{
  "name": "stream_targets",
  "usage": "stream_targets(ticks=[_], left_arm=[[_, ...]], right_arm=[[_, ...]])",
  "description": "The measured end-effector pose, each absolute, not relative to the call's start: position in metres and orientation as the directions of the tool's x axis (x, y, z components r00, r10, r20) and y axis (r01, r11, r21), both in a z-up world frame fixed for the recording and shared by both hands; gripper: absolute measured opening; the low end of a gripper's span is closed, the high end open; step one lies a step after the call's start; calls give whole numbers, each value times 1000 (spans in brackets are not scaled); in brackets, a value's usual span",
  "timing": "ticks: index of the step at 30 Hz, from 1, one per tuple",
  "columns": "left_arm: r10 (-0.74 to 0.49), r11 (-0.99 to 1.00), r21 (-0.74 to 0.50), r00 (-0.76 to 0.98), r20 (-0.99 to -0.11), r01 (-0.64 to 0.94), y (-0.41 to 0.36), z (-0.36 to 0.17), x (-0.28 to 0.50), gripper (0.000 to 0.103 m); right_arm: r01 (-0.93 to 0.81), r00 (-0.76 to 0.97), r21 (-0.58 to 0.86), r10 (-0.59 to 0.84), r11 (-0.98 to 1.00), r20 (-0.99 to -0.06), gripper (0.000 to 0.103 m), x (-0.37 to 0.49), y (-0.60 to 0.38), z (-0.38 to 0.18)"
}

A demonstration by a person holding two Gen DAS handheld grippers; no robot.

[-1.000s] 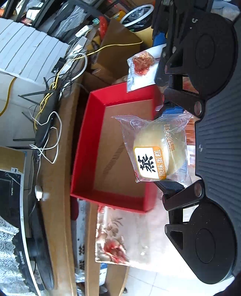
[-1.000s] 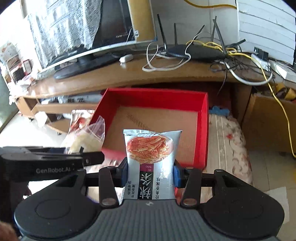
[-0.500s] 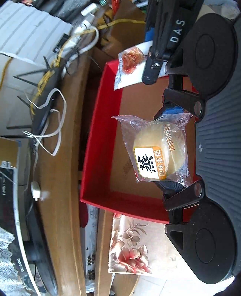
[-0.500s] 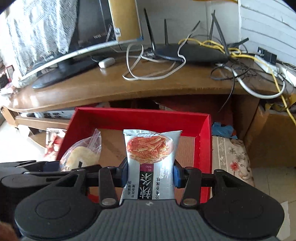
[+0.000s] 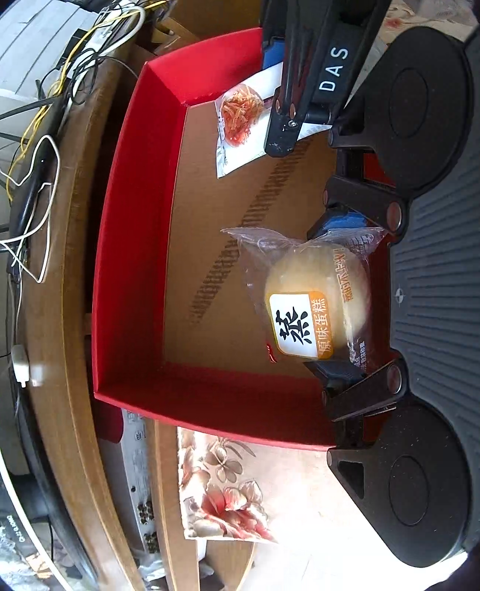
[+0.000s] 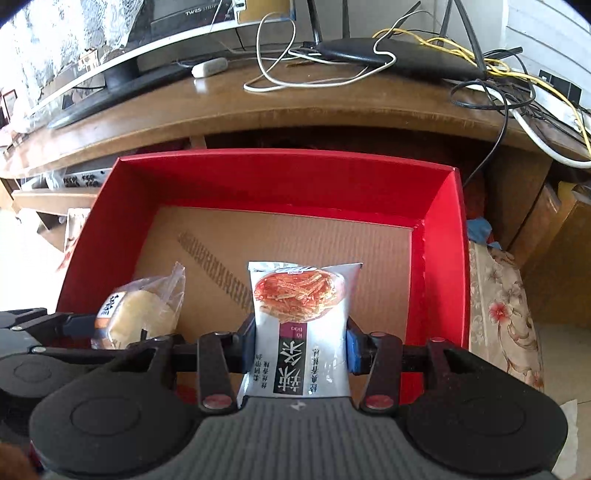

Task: Organize snacks
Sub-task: 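Lower both snacks into the red box and open both grippers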

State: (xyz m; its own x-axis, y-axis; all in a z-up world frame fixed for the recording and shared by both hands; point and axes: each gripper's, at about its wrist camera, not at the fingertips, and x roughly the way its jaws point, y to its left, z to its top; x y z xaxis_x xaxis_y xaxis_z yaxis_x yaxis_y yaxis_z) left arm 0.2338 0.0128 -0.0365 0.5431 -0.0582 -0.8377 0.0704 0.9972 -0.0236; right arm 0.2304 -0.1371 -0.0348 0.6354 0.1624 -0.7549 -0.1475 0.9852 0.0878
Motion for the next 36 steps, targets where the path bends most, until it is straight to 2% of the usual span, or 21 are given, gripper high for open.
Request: stream_targets(ticks=[10,12,18,27,36], left_arm=[[-88,993,-37,519,-851,108,6,-37,217,73],[-92,993,-39,529,-844,111,5,-32,214,76],[-102,993,-50,576,-811,105,9,-13,211,83],[-107,994,-80,607,-788,71,21,7,202,86],[-110,994,-92,610,-785,60,32,17,183,87]], right_arm=[[-166,598,101,182,981,-781,46,222,-130,-35],[-158,608,102,179,982,-773,50,221,-133,-30],[-157,653,111,187,981,-734,51,213,-135,-10],[-155,695,116,192,981,-693,51,198,-139,15],[-173,688,115,204,978,-697,51,169,-137,21]])
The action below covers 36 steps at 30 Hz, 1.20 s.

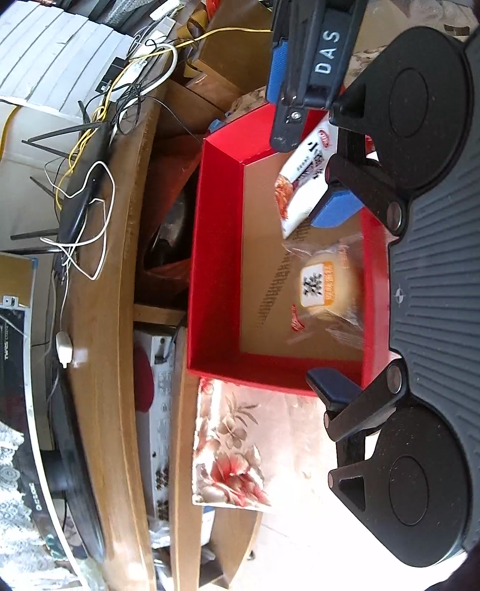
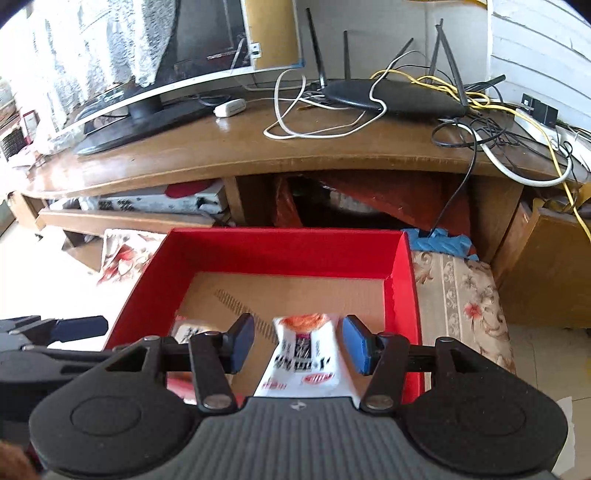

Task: Organize snacks
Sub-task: 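Lower both snacks into the red box and open both grippers, then grasp the white Kapron wafer packet with the left gripper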

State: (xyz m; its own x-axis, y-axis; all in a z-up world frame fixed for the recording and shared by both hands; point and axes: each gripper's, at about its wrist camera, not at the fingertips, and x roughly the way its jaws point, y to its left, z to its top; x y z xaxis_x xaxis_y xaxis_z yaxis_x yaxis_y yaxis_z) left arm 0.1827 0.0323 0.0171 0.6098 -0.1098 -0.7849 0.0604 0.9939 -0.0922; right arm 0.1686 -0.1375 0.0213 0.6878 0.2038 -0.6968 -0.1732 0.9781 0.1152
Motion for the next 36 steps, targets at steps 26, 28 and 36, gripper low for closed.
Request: stream_targets(ticks=[26,28,36], left_arm=[[-67,996,-89,540,-839,-15,83,-2,119,90],[-59,996,-84,522,-851,-25,86,-8,118,90],[-44,994,-84,449,-892,-70,95,-29,122,90]], right_arm=[[-320,574,88,266,944,-774,51,109,-94,-8],[-329,565,83,267,941,-781,51,109,-91,-10],[-343,549,86,275,935,-789,52,110,-88,-12]])
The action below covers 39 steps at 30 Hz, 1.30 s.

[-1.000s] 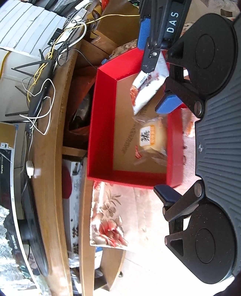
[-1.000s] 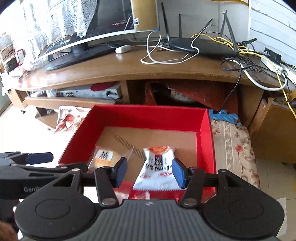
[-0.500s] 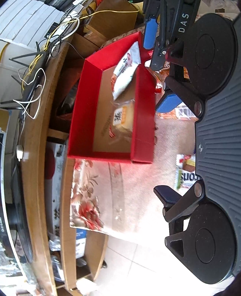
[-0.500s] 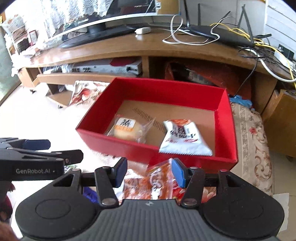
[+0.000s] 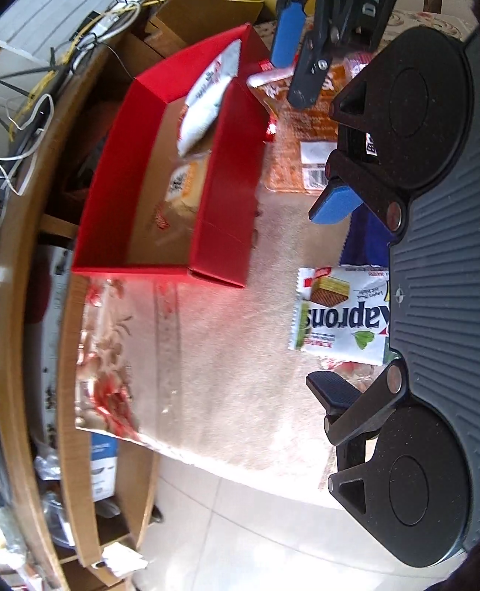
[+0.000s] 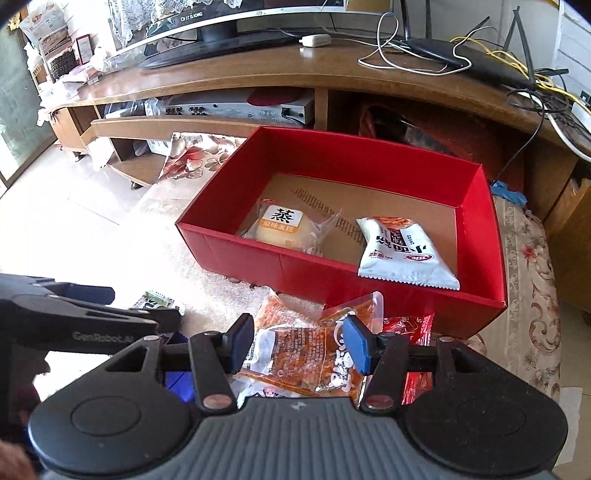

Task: Organize snacks
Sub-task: 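Grasp the white Kapron wafer packet with the left gripper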

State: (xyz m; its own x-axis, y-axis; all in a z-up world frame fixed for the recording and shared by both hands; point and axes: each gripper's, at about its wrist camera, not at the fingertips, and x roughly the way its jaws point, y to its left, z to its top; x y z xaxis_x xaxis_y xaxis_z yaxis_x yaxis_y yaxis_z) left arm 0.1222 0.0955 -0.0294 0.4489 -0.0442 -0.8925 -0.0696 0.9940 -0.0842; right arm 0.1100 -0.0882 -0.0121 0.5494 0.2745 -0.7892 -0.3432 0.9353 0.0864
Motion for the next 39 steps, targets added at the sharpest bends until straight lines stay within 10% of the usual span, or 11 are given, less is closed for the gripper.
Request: stream_targets(ticks=[8,18,28,39], left_arm=[[-27,993,-71,407,-913,-95,99,-45,129,93],[-30,991,-77,387,-921,-108,99,-49,127,68],[-52,991,-94,382,-923,-91,102,-51,127,67],[-72,989,-114,380,-922,-90,106,-51,127,68]], right_arm=[[-336,527,89,265,938,-807,53,114,-89,-18],[-305,478,135,274,943,-834,54,125,-94,-34],[-365,215,410,504,836,-837,54,91,-93,-47],[-535,434,10,286,845,-855,54,131,-59,-39]])
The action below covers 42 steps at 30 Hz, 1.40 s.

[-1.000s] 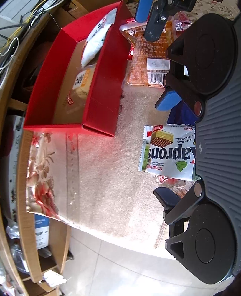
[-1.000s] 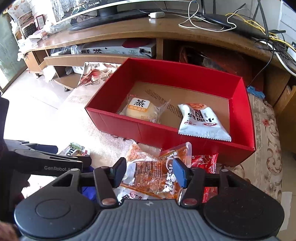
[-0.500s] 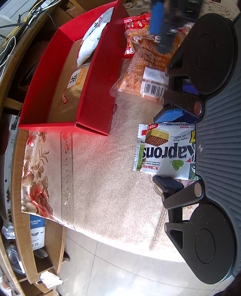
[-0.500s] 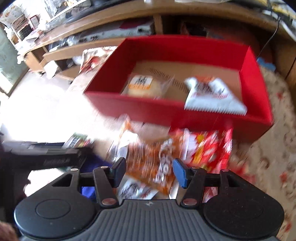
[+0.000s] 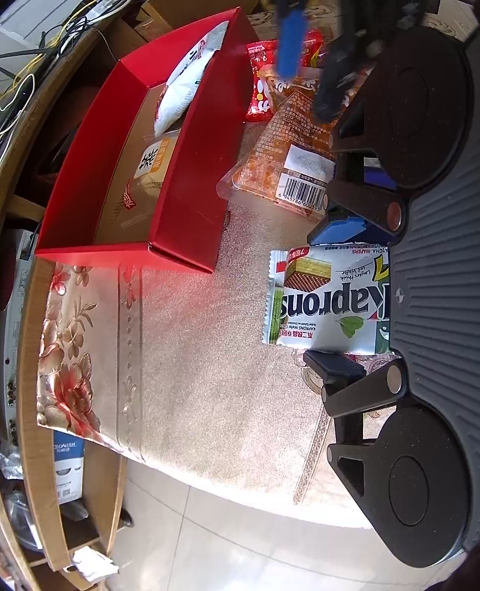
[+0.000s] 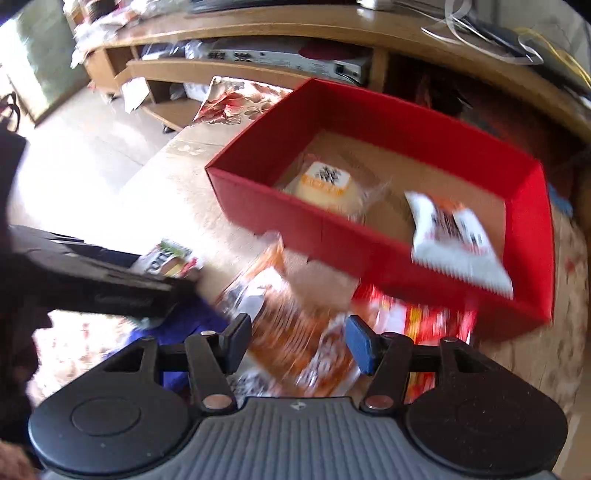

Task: Organize snacks
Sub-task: 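Grasp the orange bread packet with the right gripper while the left holds the wafer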

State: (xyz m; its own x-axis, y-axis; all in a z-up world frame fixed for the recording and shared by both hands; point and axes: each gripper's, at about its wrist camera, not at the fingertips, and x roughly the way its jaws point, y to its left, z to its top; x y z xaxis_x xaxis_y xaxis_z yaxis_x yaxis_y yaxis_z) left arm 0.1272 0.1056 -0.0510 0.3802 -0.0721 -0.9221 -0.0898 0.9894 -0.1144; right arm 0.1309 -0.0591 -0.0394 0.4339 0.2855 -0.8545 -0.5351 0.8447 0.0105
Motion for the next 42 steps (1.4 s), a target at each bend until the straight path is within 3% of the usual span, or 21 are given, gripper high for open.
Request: stream_targets(ticks=[5,9,16,18,21,25,30,34,37,39,42], left_arm=[[-86,987,-130,376,-922,-93,109,-51,128,68],[-94,987,-136,372,-924,-89,110,-51,130,69],[-101,986,-143,368,-924,-89,112,-52,131,69],[-111,985,-150,366,-924,-81,112,-53,131,75],[-97,990,-126,365,-926,-57,106,-55,129,76],[-91,992,-118,366,-926,-54,104,-56,129,78],[-103,991,-126,366,-925,-39,103,-58,131,86],[-91,994,-108,367,-926,-26,99,-58,131,88],[-81,995,-94,369,-926,-17,96,-59,132,90],[-73,997,-80,370,-926,-4,94,-61,132,93],[-54,999,-47,370,-928,27,89,-63,129,94]], right_arm=[[-618,411,-30,290,786,-865,61,145,-46,-52],[-673,348,-15,299,739,-889,73,139,-39,-59],[-646,198,129,329,752,-923,74,104,-56,-64],[-670,149,165,349,724,-925,74,89,-59,-60],[-677,202,116,335,727,-921,73,79,-61,-50],[-647,344,-51,231,761,-910,73,93,-47,-54],[-661,400,-138,191,738,-896,74,106,-23,-72],[-649,383,-78,236,757,-893,73,115,-21,-79],[-635,344,-20,259,772,-903,87,118,-30,-88],[-604,322,21,268,796,-908,102,123,-36,-93],[-614,335,14,276,789,-901,103,121,-37,-98]])
